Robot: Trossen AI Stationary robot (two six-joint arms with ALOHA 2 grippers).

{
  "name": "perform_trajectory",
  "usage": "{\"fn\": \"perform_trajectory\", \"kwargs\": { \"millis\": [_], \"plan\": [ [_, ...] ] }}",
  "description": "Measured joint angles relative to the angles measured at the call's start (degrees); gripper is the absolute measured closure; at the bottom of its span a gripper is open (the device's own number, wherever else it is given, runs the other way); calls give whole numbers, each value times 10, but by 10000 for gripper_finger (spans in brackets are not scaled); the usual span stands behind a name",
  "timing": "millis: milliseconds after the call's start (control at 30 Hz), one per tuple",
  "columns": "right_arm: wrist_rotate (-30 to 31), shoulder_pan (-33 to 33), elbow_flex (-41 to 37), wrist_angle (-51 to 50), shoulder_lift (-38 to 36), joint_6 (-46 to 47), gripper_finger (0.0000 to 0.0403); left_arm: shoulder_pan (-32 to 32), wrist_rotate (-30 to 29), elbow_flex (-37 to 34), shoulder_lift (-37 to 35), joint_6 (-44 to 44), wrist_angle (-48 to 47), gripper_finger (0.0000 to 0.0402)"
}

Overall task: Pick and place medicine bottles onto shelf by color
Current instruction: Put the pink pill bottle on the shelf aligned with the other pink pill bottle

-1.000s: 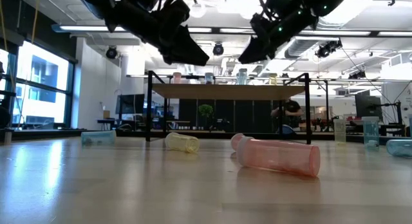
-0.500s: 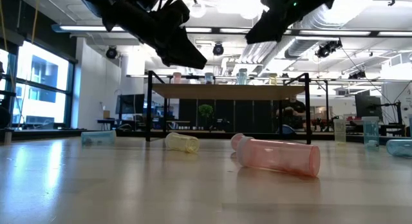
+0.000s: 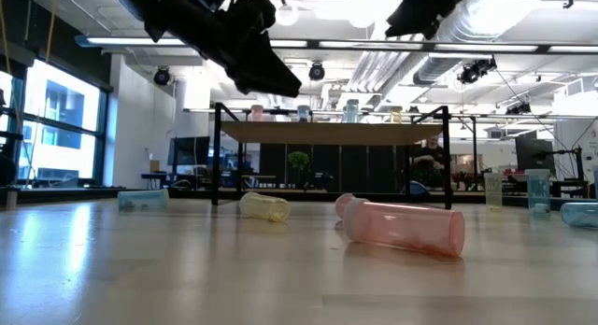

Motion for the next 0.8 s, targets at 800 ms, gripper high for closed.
{"fn": "perform_trajectory", "kwargs": {
  "millis": [800],
  "plan": [
    [8, 41, -146, -45, -79, 83, 234, 1, -28, 0, 0, -1, 0, 202]
  ]
}}
